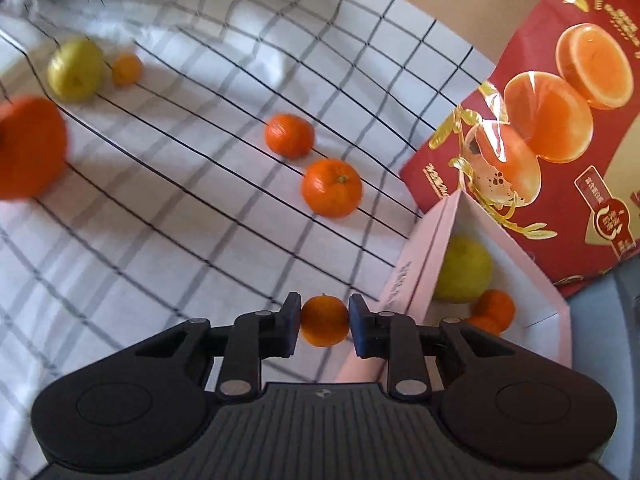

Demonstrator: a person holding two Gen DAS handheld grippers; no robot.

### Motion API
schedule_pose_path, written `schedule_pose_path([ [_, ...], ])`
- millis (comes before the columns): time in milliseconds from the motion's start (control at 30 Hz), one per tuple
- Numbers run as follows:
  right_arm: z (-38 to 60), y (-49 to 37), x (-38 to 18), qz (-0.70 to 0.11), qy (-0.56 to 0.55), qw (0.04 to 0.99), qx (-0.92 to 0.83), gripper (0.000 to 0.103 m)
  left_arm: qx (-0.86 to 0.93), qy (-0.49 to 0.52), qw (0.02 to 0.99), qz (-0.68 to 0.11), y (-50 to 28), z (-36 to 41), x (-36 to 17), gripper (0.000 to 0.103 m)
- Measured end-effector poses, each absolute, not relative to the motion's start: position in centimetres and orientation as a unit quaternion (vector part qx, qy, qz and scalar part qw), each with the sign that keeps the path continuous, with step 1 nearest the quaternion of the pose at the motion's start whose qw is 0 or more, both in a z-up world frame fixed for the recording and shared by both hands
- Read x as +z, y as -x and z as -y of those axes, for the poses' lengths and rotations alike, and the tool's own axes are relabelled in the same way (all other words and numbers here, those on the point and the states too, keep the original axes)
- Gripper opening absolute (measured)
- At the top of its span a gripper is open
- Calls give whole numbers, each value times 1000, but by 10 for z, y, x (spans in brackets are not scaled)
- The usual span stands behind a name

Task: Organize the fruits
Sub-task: 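Grasp a small tangerine with the right gripper while the left gripper holds the orange, then lower the tangerine onto the table and open the right gripper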

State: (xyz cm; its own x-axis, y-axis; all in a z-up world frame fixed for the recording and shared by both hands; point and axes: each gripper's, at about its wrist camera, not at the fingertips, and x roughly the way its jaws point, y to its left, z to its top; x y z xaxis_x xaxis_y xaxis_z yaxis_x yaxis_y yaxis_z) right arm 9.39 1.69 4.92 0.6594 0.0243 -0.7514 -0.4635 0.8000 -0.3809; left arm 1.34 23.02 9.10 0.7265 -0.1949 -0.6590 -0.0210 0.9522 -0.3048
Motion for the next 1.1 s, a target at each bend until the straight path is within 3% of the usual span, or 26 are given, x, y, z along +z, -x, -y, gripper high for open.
schedule_pose_path([
  [333,1,-31,53,-415,138,873,215,25,-99,143,905,-388,-18,-197,90,51],
  [633,29,-13,38,-408,75,885,211,26,-106,132,905,-391,-17,-187,93,51],
  [700,36,-11,37,-405,61,888,209,34,-102,133,908,-384,-15,-189,96,51],
  [767,41,-7,35,-402,54,892,199,54,-94,134,913,-375,-13,-192,100,51],
  [800,44,-6,33,-400,48,895,194,57,-90,134,915,-370,-12,-194,102,51],
  [1100,53,5,24,-396,37,901,173,63,-23,120,924,-361,-14,-215,101,51],
])
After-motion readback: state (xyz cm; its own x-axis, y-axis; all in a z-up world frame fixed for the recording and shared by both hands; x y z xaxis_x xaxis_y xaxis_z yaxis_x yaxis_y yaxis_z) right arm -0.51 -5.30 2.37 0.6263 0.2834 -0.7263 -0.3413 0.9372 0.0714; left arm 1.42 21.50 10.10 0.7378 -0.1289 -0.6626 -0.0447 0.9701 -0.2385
